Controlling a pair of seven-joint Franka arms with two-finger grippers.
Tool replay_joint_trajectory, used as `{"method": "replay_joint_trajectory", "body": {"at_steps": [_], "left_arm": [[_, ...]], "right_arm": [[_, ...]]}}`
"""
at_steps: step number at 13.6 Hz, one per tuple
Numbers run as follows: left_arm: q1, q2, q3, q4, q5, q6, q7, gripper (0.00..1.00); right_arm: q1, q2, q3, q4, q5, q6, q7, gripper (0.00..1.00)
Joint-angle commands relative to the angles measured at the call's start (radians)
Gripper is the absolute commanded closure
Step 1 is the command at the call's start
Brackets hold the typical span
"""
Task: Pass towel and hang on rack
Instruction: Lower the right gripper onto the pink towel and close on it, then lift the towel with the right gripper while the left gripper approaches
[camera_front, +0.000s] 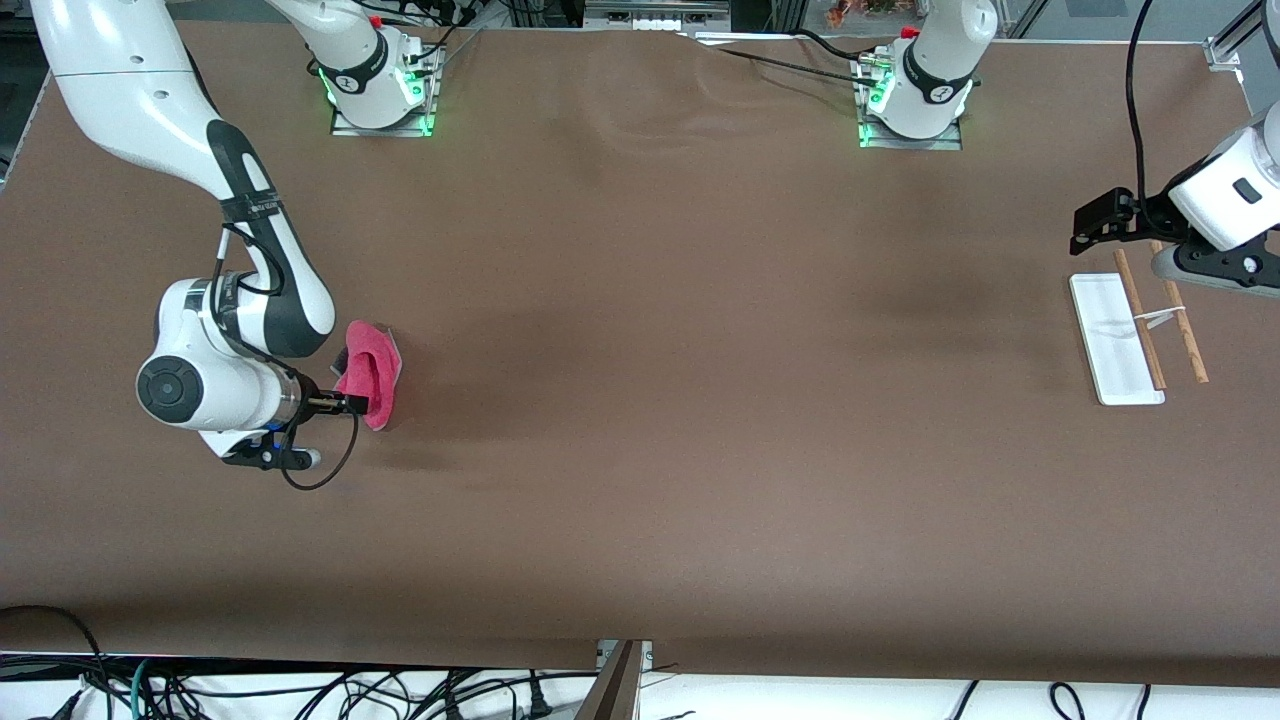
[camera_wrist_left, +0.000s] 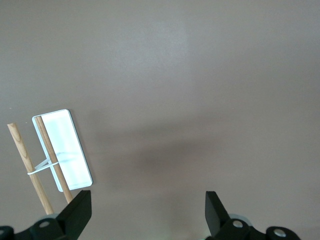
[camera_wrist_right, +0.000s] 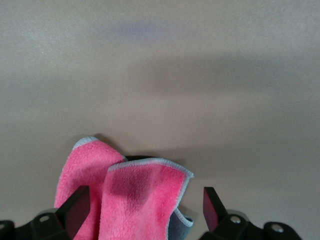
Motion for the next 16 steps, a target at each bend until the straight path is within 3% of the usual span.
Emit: {"method": "replay_joint_trajectory", "body": {"at_steps": [1, 4, 9, 13, 16], "left_arm": [[0.000, 0.079, 0.001, 0.098, -0.013, -0.031, 0.025, 0.00], [0.002, 0.126, 0.000, 0.168, -0.033, -0.031, 0.022, 0.00], [0.009, 0.128, -0.005, 0.166, -0.033, -0.066, 0.024, 0.00], [0.010, 0.117, -0.002, 0.174, -0.024, -0.101, 0.035, 0.00], [0.006, 0.165, -0.002, 0.177, -0.033, -0.095, 0.027, 0.00]], "right_arm": [[0.000, 0.000, 0.001, -0.033, -0.015, 0.049, 0.002, 0.01], [0.000, 0.007, 0.001, -0.033, -0.013, 0.053, 0.002, 0.21], [0.000, 0.038, 0.002, -0.037, -0.015, 0.070, 0.002, 0.22], [0.000, 0.037, 0.002, -0.035, -0.013, 0.063, -0.001, 0.63], [0.002, -0.008, 0.004, -0.024, -0.012, 0.047, -0.007, 0.83]]}}
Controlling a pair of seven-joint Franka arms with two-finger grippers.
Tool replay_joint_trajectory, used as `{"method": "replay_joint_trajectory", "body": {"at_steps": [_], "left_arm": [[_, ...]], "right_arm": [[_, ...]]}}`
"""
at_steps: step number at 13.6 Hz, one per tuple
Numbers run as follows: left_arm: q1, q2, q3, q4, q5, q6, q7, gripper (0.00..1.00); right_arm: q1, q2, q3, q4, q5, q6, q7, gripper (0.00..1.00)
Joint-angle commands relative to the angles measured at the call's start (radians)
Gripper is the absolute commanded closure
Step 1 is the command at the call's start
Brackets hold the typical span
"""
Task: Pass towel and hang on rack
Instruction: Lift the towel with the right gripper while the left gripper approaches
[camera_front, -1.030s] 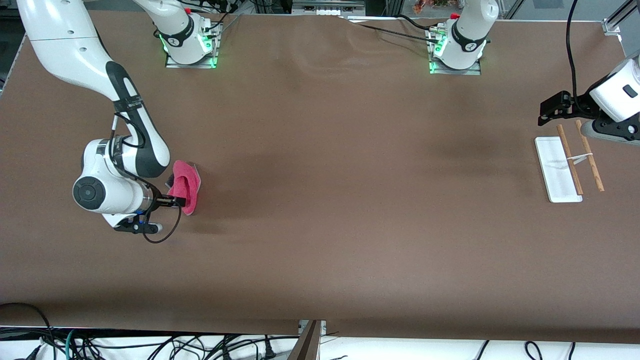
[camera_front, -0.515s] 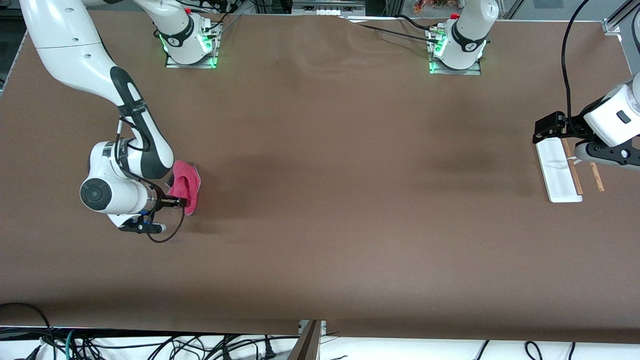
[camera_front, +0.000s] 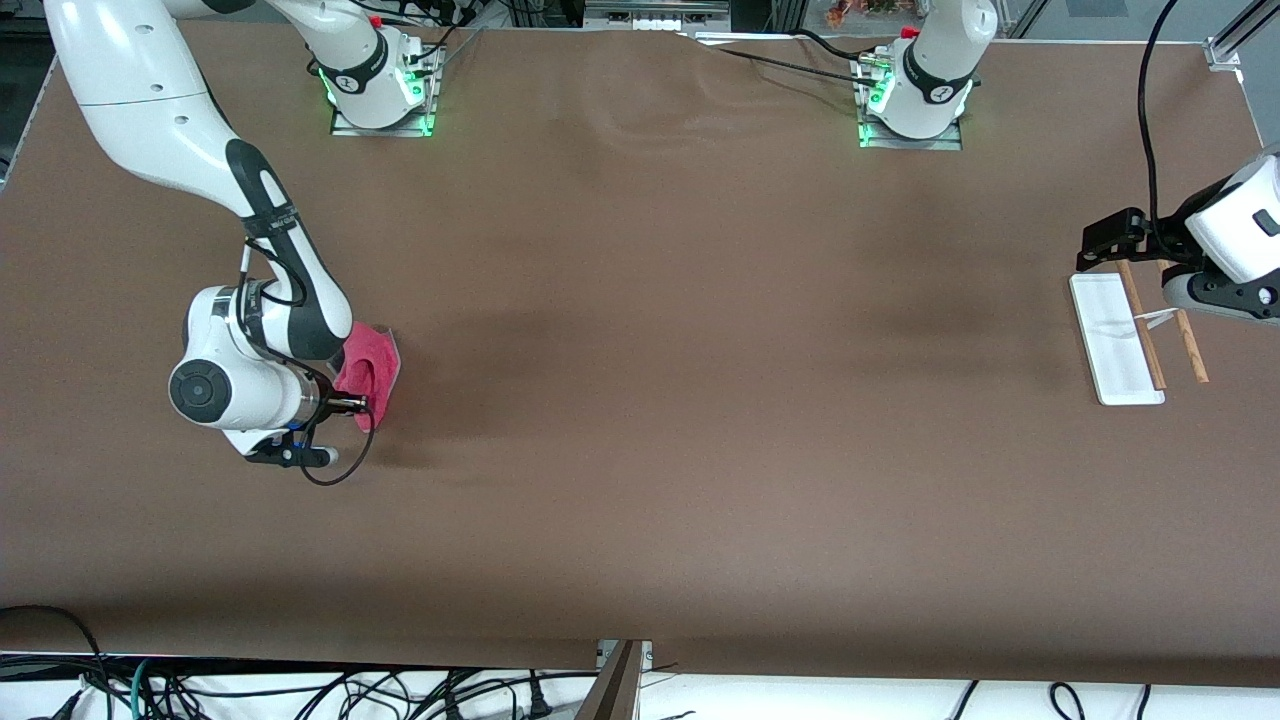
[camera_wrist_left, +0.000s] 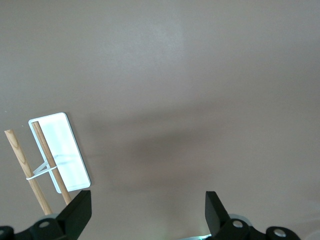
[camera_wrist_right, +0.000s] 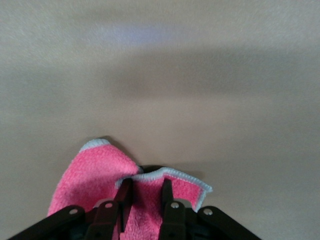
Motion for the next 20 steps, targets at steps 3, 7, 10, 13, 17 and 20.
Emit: {"method": "replay_joint_trajectory", "body": {"at_steps": [3, 7, 10, 13, 17, 20], "left_arm": [[0.000, 0.084, 0.000, 0.054, -0.017, 0.036, 0.019, 0.00], [0.000, 0.088, -0.003, 0.048, -0.017, 0.024, 0.037, 0.00], [-0.003, 0.101, -0.003, 0.041, -0.017, 0.022, 0.136, 0.00], [-0.019, 0.122, -0.009, 0.041, -0.019, 0.025, 0.149, 0.00], [-0.043, 0.133, -0.009, 0.044, -0.025, 0.034, 0.148, 0.00], [-0.043, 0.153, -0.009, 0.045, -0.025, 0.024, 0.149, 0.00]], "right_arm": [[0.013, -0.097, 0.008, 0.045, -0.008, -0.081, -0.008, 0.88], [0.019, -0.129, 0.074, 0.238, -0.004, -0.315, 0.007, 0.94], [0.079, -0.131, 0.086, 0.391, -0.002, -0.469, 0.010, 0.99], [0.146, -0.139, 0.085, 0.448, -0.007, -0.537, 0.016, 1.00], [0.244, -0.195, 0.085, 0.451, -0.007, -0.543, 0.185, 1.00], [0.332, -0.197, 0.086, 0.516, -0.007, -0.544, 0.272, 1.00]]}}
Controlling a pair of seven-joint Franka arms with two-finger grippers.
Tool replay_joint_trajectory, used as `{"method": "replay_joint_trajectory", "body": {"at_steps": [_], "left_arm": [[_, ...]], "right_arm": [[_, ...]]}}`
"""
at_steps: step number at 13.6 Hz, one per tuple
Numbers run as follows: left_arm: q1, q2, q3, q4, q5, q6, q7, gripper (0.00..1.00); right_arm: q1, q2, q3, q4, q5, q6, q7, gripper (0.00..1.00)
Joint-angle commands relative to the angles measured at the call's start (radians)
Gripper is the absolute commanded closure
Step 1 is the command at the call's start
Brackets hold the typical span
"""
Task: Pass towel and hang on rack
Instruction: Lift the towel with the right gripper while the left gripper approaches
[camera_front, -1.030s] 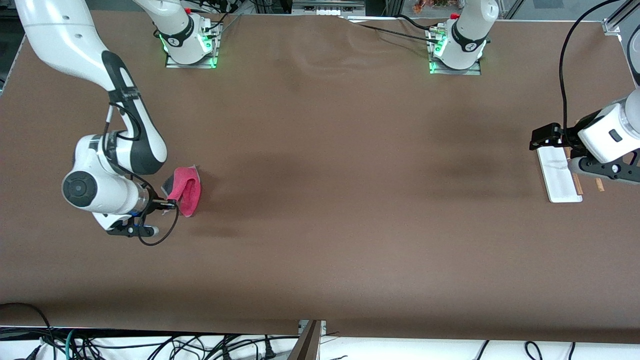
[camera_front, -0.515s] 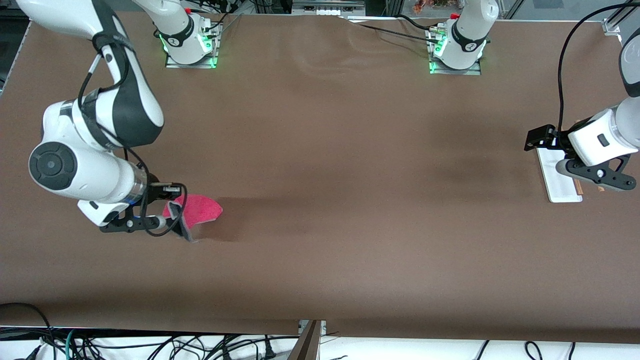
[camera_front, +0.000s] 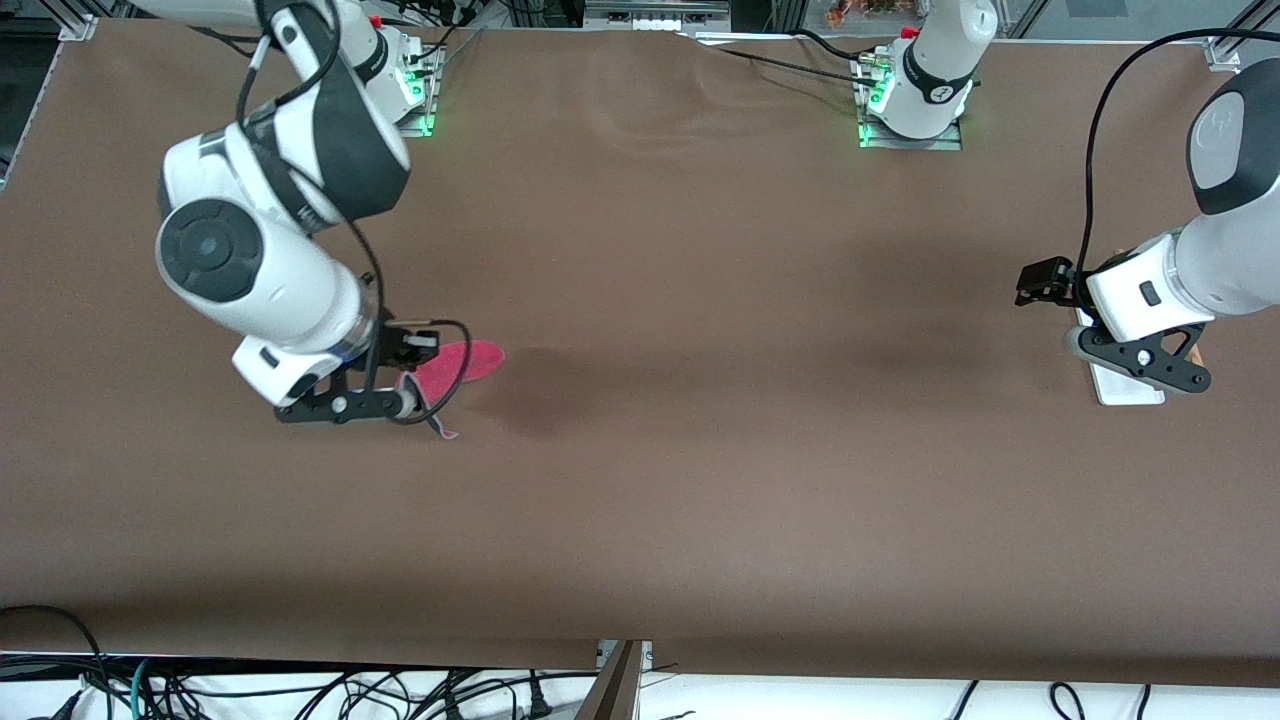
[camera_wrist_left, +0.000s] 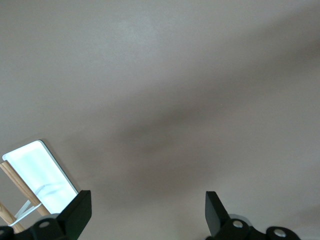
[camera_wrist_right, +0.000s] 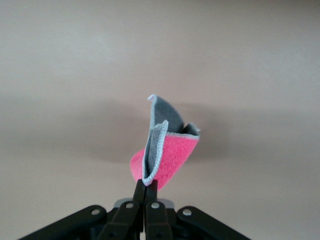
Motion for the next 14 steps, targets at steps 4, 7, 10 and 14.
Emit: {"method": "replay_joint_trajectory", "body": {"at_steps": [4, 7, 10, 14], "left_arm": [[-0.021, 0.079, 0.000, 0.026, -0.046, -0.017, 0.041, 0.00], [-0.021, 0.133, -0.007, 0.028, -0.210, -0.006, 0.243, 0.00], [-0.023, 0.231, -0.009, 0.025, -0.435, 0.041, 0.460, 0.00], [-0.038, 0.272, -0.127, -0.004, -0.581, 0.187, 0.700, 0.00]], "right_arm": [[0.165, -0.009, -0.005, 0.104, -0.005, -0.014, 0.185, 1.00], [0.227, -0.009, -0.003, 0.124, -0.005, 0.035, 0.215, 1.00], [0.303, -0.004, -0.006, 0.124, -0.007, 0.058, 0.229, 1.00], [0.414, 0.002, -0.006, 0.124, -0.009, 0.129, 0.285, 1.00]]}}
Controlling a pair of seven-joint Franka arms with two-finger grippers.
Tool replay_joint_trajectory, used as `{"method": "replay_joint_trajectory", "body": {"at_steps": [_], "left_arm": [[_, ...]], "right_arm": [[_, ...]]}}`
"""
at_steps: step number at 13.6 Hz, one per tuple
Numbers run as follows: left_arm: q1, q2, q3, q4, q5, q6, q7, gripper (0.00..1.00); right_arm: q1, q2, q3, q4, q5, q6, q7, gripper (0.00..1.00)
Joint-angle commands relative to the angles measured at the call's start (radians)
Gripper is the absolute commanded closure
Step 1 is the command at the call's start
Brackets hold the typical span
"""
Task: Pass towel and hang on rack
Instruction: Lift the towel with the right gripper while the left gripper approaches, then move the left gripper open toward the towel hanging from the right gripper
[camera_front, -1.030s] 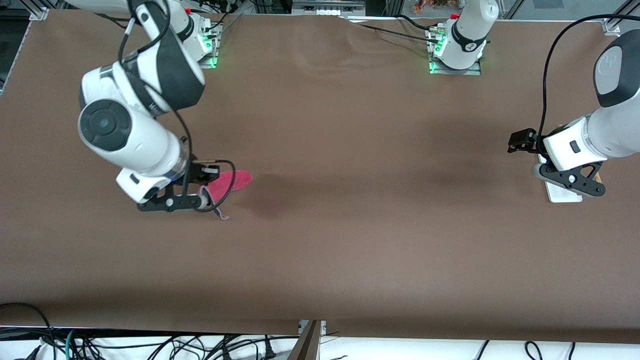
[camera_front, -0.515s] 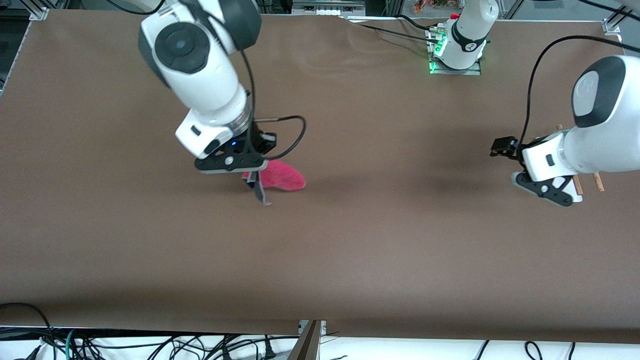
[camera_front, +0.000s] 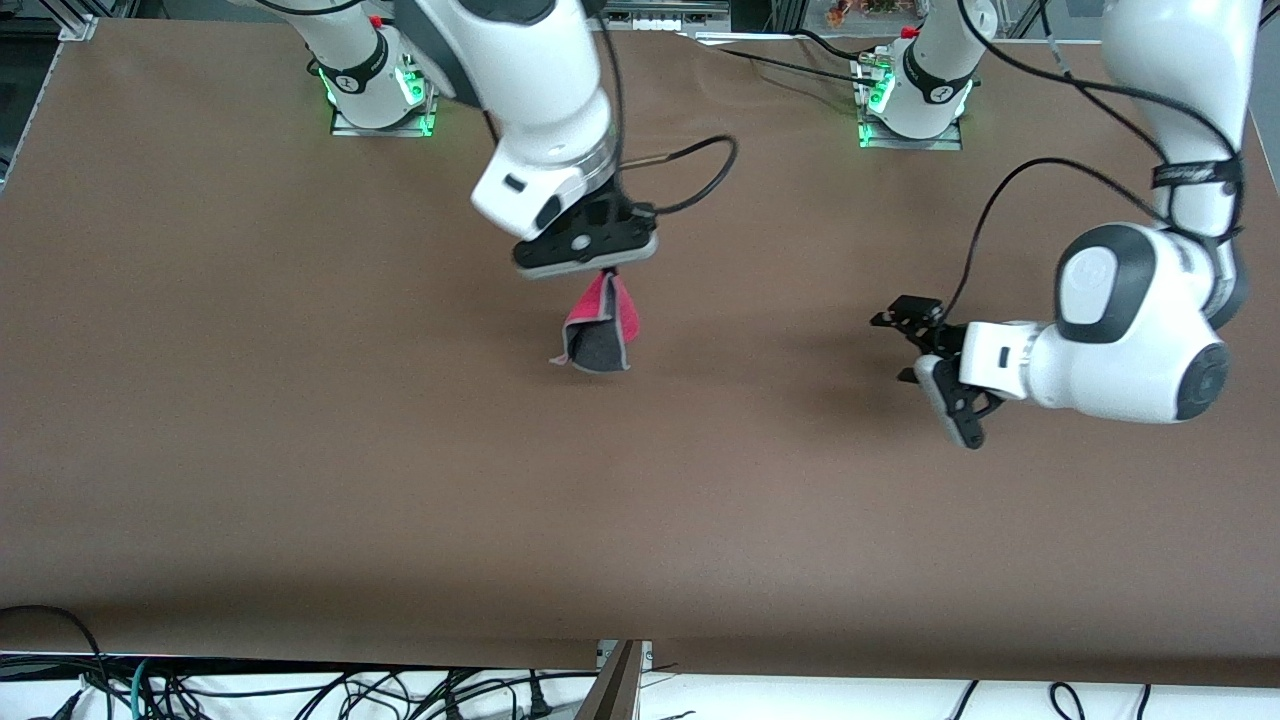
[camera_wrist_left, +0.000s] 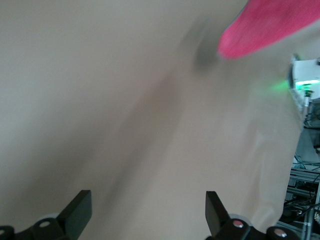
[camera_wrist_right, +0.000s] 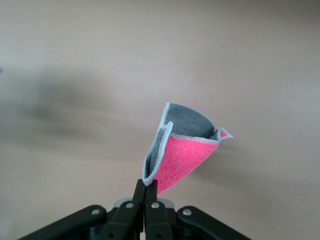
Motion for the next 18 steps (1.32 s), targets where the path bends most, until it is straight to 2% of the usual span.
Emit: {"method": "replay_joint_trajectory", "body": {"at_steps": [1, 3, 5, 8, 13, 18], "left_arm": [[-0.010, 0.000, -0.083, -0.011, -0.070, 0.094, 0.144, 0.00], [-0.012, 0.013, -0.105, -0.008, -0.149, 0.126, 0.308, 0.00], [-0.004, 0.036, -0.105, -0.011, -0.298, 0.125, 0.554, 0.00], [0.014, 0.052, -0.105, -0.041, -0.444, 0.090, 0.810, 0.02], [0.013, 0.012, -0.136, -0.205, -0.621, 0.079, 1.040, 0.03], [0.022, -0.003, -0.157, -0.279, -0.650, 0.073, 1.137, 0.09]], "right_arm": [[0.061, 0.008, -0.008, 0.017, -0.007, 0.031, 0.024, 1.00], [0.096, 0.011, -0.008, 0.015, -0.007, 0.067, 0.025, 1.00], [0.121, 0.017, -0.008, 0.017, -0.007, 0.094, 0.025, 1.00], [0.141, 0.025, -0.008, 0.015, -0.007, 0.109, 0.025, 1.00], [0.164, 0.025, -0.010, 0.017, -0.008, 0.117, 0.025, 1.00], [0.164, 0.025, -0.010, 0.017, -0.008, 0.118, 0.025, 1.00]]}}
